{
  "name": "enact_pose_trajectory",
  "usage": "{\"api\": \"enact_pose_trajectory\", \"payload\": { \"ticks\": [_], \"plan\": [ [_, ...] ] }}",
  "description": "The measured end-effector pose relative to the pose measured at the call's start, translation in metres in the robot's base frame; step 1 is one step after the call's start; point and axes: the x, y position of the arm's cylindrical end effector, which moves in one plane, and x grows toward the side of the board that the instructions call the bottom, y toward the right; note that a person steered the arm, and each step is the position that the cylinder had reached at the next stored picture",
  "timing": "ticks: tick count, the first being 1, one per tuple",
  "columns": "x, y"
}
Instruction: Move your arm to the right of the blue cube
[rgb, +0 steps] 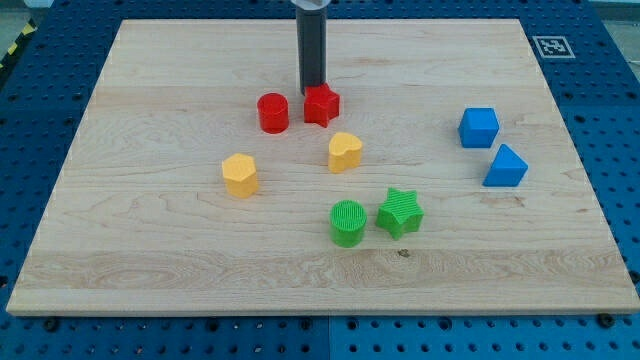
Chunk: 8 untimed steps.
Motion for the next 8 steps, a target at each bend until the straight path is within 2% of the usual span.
{"api": "enact_pose_trajectory", "payload": {
  "ticks": [1,2,3,4,5,6,7,8],
  "plan": [
    [0.011,0.013],
    [0.000,0.024],
    [-0.016,0.071],
    [-0.016,0.145],
    [-0.007,0.224],
    [0.034,0.276],
    [0.058,0.280],
    [0.059,0.280]
  ]
}}
